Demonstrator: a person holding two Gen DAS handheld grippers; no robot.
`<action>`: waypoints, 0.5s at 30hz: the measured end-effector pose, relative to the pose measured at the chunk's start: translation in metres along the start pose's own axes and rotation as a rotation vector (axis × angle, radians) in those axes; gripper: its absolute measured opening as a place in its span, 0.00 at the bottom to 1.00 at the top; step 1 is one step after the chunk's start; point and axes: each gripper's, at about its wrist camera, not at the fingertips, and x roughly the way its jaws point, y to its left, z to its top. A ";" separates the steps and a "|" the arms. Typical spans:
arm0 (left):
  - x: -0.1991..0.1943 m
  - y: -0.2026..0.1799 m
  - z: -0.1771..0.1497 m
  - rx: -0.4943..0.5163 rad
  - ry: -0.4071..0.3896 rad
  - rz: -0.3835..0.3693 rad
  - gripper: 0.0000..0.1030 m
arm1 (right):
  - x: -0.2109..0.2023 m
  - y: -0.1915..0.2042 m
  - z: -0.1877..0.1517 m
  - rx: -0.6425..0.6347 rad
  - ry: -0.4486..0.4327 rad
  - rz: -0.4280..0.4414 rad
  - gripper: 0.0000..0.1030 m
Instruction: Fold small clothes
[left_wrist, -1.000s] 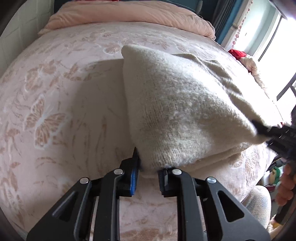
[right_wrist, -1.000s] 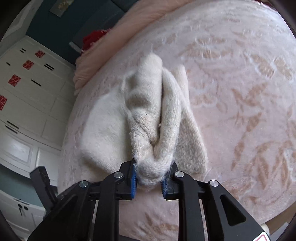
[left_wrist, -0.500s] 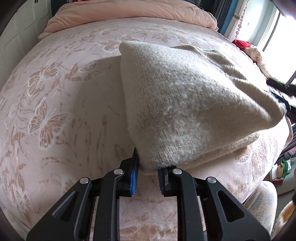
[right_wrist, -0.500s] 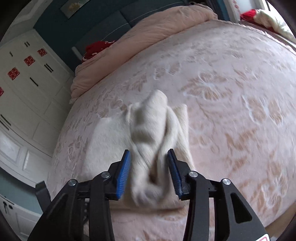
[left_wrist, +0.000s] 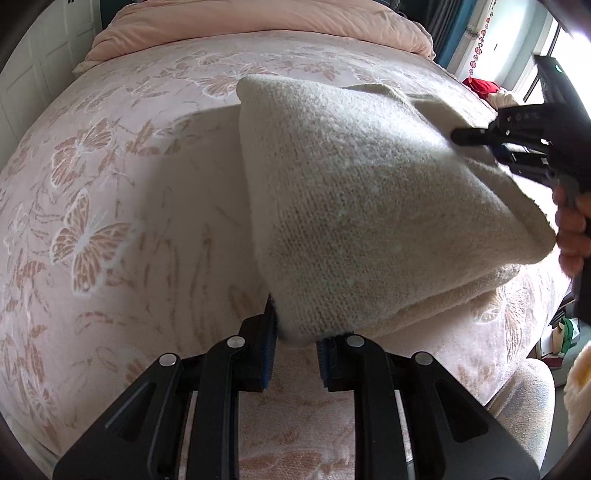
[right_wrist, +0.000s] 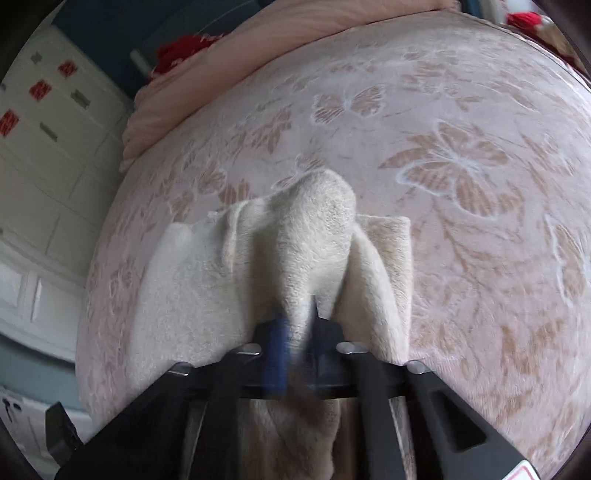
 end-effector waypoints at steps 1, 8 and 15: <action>0.000 0.000 0.000 0.003 0.001 0.000 0.18 | -0.008 0.006 0.004 -0.029 -0.030 0.006 0.08; 0.000 0.000 0.001 0.017 -0.007 -0.017 0.20 | -0.055 -0.006 0.015 -0.004 -0.181 0.018 0.08; 0.002 0.001 -0.001 0.016 -0.003 -0.012 0.20 | -0.044 -0.046 -0.023 0.142 -0.102 0.074 0.26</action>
